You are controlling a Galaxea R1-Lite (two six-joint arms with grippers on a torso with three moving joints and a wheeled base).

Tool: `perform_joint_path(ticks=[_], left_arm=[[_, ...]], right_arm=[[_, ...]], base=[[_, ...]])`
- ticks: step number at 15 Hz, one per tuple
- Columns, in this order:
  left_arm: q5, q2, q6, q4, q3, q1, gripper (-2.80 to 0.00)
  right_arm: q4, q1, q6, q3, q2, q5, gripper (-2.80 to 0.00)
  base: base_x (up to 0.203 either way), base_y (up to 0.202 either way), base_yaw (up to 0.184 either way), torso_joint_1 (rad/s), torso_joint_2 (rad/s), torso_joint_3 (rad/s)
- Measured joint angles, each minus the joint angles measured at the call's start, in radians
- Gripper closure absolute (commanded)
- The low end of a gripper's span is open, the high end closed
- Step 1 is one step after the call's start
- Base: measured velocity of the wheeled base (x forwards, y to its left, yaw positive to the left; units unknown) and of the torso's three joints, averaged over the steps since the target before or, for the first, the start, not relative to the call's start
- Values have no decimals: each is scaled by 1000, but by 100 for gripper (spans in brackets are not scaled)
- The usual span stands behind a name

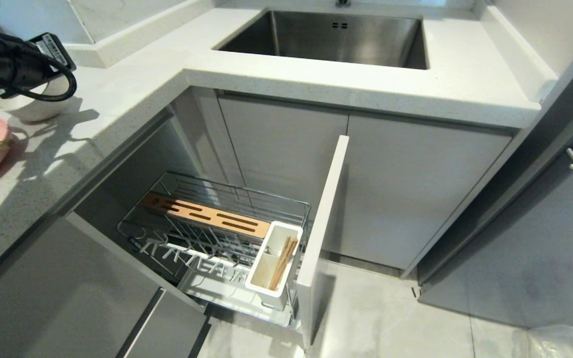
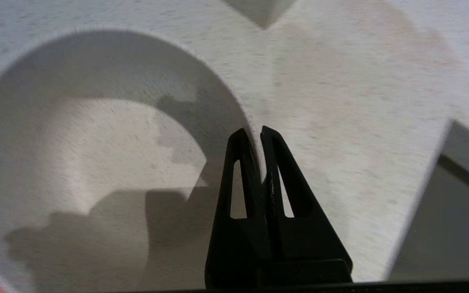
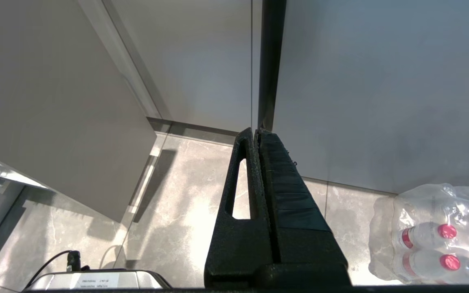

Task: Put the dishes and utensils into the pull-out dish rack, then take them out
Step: Pick up the bowl and place it in the cupboard

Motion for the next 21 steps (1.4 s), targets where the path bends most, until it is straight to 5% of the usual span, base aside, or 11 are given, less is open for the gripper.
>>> perform_joint_path(ticks=[4, 9, 13, 17, 21], left_arm=[[12, -72, -7, 23, 1, -114, 0], [37, -219, -6, 146, -1, -390, 0], [131, -307, -26, 211, 0, -639, 0], [317, -339, -229, 334, 27, -795, 0], [333, -359, -429, 190, 212, -870, 0]], right_arm=[[0, 0, 0, 0, 0, 0, 0], [0, 0, 0, 0, 0, 0, 0], [0, 0, 0, 0, 0, 0, 0], [0, 0, 0, 0, 0, 0, 0], [0, 0, 0, 0, 0, 0, 0]], base=[[0, 0, 0, 0, 0, 0], [0, 0, 0, 0, 0, 0], [0, 0, 0, 0, 0, 0], [0, 0, 0, 0, 0, 0], [0, 0, 0, 0, 0, 0]])
